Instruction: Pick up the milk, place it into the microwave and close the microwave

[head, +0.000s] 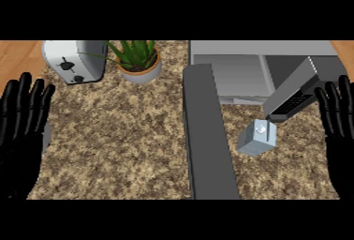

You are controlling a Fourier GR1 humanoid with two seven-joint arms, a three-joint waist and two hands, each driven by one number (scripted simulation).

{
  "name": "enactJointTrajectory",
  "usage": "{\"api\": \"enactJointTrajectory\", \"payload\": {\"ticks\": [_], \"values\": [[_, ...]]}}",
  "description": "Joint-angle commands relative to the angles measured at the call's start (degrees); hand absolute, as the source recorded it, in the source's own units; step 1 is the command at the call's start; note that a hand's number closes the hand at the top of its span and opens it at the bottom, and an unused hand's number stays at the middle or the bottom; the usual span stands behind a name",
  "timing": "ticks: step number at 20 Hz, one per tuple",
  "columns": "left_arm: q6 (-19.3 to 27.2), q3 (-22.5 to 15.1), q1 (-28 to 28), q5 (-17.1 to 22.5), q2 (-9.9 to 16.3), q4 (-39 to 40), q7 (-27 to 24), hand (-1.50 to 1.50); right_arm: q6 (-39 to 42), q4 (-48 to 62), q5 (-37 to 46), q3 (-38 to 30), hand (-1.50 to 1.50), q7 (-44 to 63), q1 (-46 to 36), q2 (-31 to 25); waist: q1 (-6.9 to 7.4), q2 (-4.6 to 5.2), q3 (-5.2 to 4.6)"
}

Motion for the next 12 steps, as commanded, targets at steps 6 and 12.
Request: {"api": "enactJointTrajectory", "payload": {"ticks": [6, 12], "values": [[3.1, -2.5, 2.4, -6.8, -1.5, -5.0, 4.5, -1.50, -12.9, 0.2, 10.7, 13.0, -1.50, 8.3, -9.3, 4.5, -0.25, -0.45, -0.12], [2.8, -3.6, 10.5, 2.1, -6.2, -6.5, 4.4, -1.50, -12.6, 3.6, -2.0, 20.0, -1.50, 10.3, -11.1, 4.5, 0.08, -0.46, -0.12]]}}
